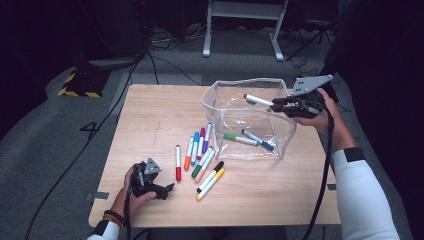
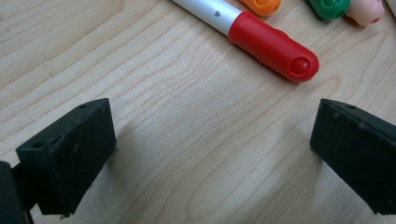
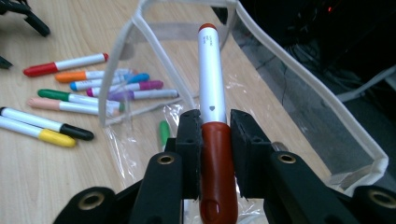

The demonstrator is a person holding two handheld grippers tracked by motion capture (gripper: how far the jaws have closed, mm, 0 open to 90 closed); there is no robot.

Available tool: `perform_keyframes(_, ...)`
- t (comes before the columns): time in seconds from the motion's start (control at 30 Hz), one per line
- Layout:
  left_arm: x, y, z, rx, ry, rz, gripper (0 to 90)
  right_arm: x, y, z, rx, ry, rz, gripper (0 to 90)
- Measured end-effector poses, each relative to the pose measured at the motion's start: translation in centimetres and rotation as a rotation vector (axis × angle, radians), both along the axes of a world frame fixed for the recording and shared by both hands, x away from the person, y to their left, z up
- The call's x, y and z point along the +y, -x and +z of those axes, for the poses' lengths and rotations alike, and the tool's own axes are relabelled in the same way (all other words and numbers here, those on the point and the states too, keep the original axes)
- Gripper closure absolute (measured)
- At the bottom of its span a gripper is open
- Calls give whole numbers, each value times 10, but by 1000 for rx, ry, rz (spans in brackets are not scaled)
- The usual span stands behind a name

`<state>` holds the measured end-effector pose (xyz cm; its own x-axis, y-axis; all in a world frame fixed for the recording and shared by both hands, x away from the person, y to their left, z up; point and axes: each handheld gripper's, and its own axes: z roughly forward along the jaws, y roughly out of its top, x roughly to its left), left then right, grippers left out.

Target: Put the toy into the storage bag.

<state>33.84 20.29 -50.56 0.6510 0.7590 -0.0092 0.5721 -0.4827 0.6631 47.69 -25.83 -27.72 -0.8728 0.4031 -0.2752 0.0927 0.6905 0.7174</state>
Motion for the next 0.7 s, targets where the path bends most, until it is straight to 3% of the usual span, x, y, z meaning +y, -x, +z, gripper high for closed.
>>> perform_keyframes(0.17,0,0,0,0,0,0,5,7,-20,-9,49,41,-43,750)
perform_keyframes(0.33,0,0,0,0,-1,0,5,13,-33,-16,89,128,-77,749)
perform_keyframes(0.6,0,0,0,2,3,3,5,17,-42,-25,143,186,-85,749)
perform_keyframes(0.7,0,0,0,2,3,3,5,18,-43,-27,171,197,-51,749)
